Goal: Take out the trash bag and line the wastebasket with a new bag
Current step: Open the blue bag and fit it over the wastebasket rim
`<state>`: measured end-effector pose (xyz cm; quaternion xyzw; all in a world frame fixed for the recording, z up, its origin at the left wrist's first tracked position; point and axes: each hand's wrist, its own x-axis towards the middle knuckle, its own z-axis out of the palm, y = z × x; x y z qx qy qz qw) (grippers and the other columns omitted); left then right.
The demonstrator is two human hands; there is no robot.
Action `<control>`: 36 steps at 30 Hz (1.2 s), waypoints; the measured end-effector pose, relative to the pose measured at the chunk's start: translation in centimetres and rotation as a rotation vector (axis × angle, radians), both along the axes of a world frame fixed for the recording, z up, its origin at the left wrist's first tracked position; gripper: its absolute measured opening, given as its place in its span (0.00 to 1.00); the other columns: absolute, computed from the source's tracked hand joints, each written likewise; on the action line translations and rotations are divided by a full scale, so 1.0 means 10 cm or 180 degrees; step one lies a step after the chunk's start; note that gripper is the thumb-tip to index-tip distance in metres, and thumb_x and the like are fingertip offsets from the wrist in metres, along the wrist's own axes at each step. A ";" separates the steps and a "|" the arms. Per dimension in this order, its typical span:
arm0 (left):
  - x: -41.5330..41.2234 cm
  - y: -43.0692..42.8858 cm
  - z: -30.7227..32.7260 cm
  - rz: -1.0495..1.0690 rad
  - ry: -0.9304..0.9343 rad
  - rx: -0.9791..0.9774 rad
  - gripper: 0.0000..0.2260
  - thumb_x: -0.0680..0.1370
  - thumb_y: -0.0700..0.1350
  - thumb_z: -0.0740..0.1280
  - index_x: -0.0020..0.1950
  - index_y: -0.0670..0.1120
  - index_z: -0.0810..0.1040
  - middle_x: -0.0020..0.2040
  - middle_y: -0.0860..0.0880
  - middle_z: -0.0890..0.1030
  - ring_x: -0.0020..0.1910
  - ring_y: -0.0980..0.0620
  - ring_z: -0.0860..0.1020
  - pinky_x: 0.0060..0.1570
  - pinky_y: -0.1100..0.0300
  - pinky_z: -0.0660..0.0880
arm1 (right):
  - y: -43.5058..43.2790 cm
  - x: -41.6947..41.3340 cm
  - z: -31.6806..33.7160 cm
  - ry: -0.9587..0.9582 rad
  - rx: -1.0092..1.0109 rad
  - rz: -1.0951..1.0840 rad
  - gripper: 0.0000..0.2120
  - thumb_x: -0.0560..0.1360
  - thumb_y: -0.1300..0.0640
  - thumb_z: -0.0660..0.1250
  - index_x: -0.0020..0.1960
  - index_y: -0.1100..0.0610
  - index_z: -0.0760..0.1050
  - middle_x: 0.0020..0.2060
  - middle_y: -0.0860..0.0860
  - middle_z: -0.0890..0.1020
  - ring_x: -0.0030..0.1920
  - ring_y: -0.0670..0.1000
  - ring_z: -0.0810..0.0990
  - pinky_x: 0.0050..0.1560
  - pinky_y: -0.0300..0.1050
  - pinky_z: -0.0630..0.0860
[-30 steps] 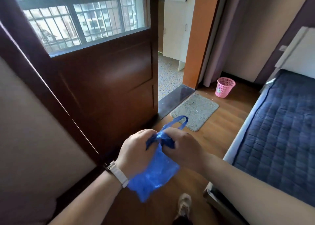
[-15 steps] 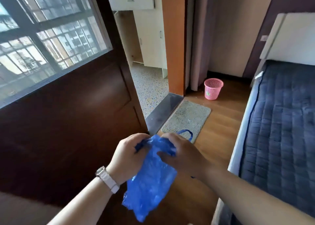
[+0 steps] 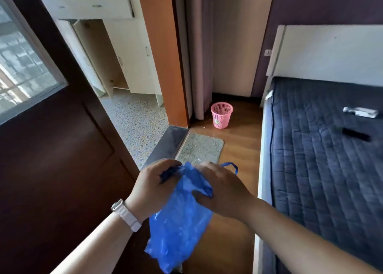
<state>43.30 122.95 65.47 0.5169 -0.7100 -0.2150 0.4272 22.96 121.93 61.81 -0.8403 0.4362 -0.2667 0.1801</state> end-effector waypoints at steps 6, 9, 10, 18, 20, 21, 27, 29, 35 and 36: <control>0.18 -1.21 -0.04 -0.0557 0.0296 0.0091 0.12 0.70 0.41 0.68 0.42 0.60 0.80 0.39 0.55 0.82 0.38 0.57 0.80 0.39 0.64 0.76 | -0.95 0.23 0.04 0.0003 -0.0002 -0.0430 0.22 0.73 0.42 0.66 0.64 0.48 0.69 0.54 0.46 0.75 0.53 0.49 0.75 0.49 0.46 0.73; 0.32 -1.82 -0.01 -0.0801 0.0311 -0.0056 0.12 0.70 0.41 0.68 0.49 0.57 0.79 0.43 0.58 0.82 0.37 0.60 0.79 0.36 0.72 0.71 | -1.43 0.38 0.11 -0.0144 0.0033 -0.0607 0.20 0.72 0.43 0.66 0.62 0.44 0.68 0.52 0.44 0.75 0.52 0.46 0.75 0.47 0.48 0.75; 0.36 -2.01 0.00 -0.0848 0.0353 -0.0021 0.11 0.70 0.41 0.68 0.48 0.56 0.80 0.43 0.59 0.81 0.37 0.60 0.79 0.36 0.73 0.71 | -1.58 0.42 0.12 -0.0143 0.0013 -0.0680 0.20 0.71 0.43 0.66 0.61 0.44 0.68 0.52 0.43 0.75 0.52 0.46 0.75 0.47 0.49 0.75; 0.53 -3.16 0.07 -0.1311 0.0307 -0.0280 0.07 0.72 0.46 0.66 0.49 0.56 0.78 0.43 0.62 0.80 0.40 0.61 0.78 0.38 0.74 0.70 | -2.39 0.58 0.02 -0.0389 0.0131 -0.1210 0.17 0.71 0.45 0.65 0.60 0.44 0.71 0.52 0.36 0.73 0.53 0.41 0.75 0.48 0.44 0.76; 0.50 -3.40 0.06 -0.1355 0.0231 -0.0280 0.07 0.73 0.47 0.66 0.49 0.56 0.78 0.42 0.64 0.80 0.38 0.61 0.78 0.37 0.74 0.69 | -2.62 0.55 0.02 -0.0384 0.0169 -0.1240 0.16 0.71 0.46 0.64 0.58 0.43 0.71 0.49 0.34 0.72 0.50 0.39 0.74 0.46 0.42 0.75; 0.47 -3.50 0.04 -0.1347 0.0209 -0.0246 0.06 0.73 0.46 0.67 0.48 0.56 0.79 0.41 0.63 0.80 0.37 0.60 0.78 0.37 0.74 0.68 | -2.73 0.53 0.01 -0.0388 0.0187 -0.1253 0.16 0.70 0.47 0.64 0.58 0.43 0.71 0.48 0.33 0.72 0.49 0.39 0.74 0.45 0.41 0.74; 0.09 -4.08 -0.05 -0.1270 0.0213 -0.0070 0.07 0.74 0.42 0.70 0.46 0.55 0.80 0.39 0.56 0.81 0.35 0.58 0.78 0.35 0.72 0.70 | -3.34 0.21 -0.11 -0.0532 0.0238 -0.1308 0.20 0.69 0.49 0.61 0.60 0.43 0.71 0.46 0.30 0.73 0.45 0.39 0.74 0.40 0.30 0.69; -0.08 -4.26 -0.04 -0.1235 0.0225 0.0050 0.09 0.74 0.43 0.69 0.45 0.58 0.79 0.40 0.57 0.81 0.35 0.58 0.78 0.35 0.70 0.71 | -3.60 0.04 -0.15 -0.0593 0.0202 -0.1295 0.20 0.69 0.49 0.62 0.61 0.42 0.70 0.46 0.30 0.73 0.45 0.37 0.74 0.39 0.28 0.68; -0.74 -5.01 0.07 -0.0959 0.0162 0.0336 0.07 0.73 0.45 0.70 0.47 0.58 0.82 0.39 0.61 0.82 0.38 0.62 0.79 0.38 0.68 0.72 | -4.45 -0.67 -0.13 -0.0691 0.0129 -0.1103 0.21 0.70 0.49 0.65 0.63 0.43 0.70 0.52 0.39 0.76 0.51 0.43 0.77 0.44 0.40 0.77; -0.88 -5.14 0.10 -0.0956 0.0128 0.0352 0.07 0.74 0.45 0.70 0.47 0.57 0.82 0.38 0.62 0.82 0.37 0.62 0.79 0.37 0.68 0.72 | -4.58 -0.82 -0.10 -0.0730 0.0085 -0.1129 0.21 0.70 0.48 0.64 0.63 0.44 0.70 0.52 0.39 0.76 0.50 0.43 0.77 0.44 0.40 0.76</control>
